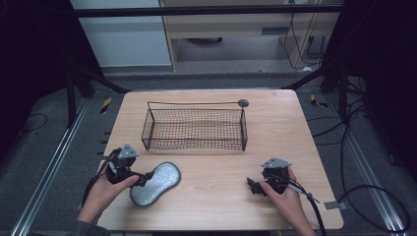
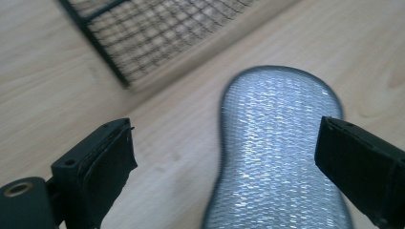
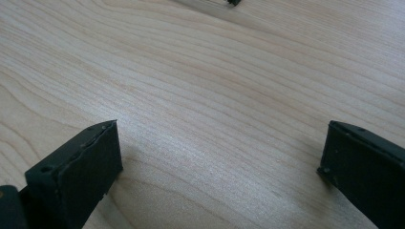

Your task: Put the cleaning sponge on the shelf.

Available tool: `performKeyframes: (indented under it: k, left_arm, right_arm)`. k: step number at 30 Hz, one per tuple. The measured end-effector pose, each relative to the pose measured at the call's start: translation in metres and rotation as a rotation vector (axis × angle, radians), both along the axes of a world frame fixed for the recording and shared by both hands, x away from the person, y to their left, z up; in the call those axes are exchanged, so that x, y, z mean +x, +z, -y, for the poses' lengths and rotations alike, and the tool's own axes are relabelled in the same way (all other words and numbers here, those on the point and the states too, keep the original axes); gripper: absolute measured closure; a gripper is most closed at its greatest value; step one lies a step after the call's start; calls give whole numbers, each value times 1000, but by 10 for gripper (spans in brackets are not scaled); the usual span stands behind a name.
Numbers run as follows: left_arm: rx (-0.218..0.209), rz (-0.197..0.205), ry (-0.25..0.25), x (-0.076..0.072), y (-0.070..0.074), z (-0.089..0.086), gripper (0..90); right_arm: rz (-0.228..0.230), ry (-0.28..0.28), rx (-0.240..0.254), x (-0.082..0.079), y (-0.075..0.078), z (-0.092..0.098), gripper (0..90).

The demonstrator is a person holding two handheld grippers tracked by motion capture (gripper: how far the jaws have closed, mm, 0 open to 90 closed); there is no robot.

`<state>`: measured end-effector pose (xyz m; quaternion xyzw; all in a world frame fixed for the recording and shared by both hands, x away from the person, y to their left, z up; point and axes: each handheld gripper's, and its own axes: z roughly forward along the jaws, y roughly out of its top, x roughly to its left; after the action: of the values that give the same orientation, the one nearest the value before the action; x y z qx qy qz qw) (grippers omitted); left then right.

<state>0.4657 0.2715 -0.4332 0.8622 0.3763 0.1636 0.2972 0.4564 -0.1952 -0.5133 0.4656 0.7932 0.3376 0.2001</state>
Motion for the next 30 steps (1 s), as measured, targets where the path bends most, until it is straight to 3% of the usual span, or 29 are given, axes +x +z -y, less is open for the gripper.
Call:
performKeyframes:
  k: [4,8,14,17,20,30]
  left_arm:
    - [41,-17,-43,-1,2,14,47]
    - [58,-11,-49,3,8,23,42]
    - [125,-90,-34,10,2,25,46]
    - [159,-141,-50,12,-6,26,46]
    - [188,-167,-66,12,-11,29,44]
    - [197,-209,-80,1,-14,35,41]
  right_arm:
    - [0,-1,0,0,0,0,4]
    - [0,0,0,0,0,0,4]
    - [1,-1,-2,0,0,0,4]
    - [0,0,-2,0,0,0,4]
    - [-1,-1,-1,0,0,0,4]
    - [-2,-4,-2,0,0,0,4]
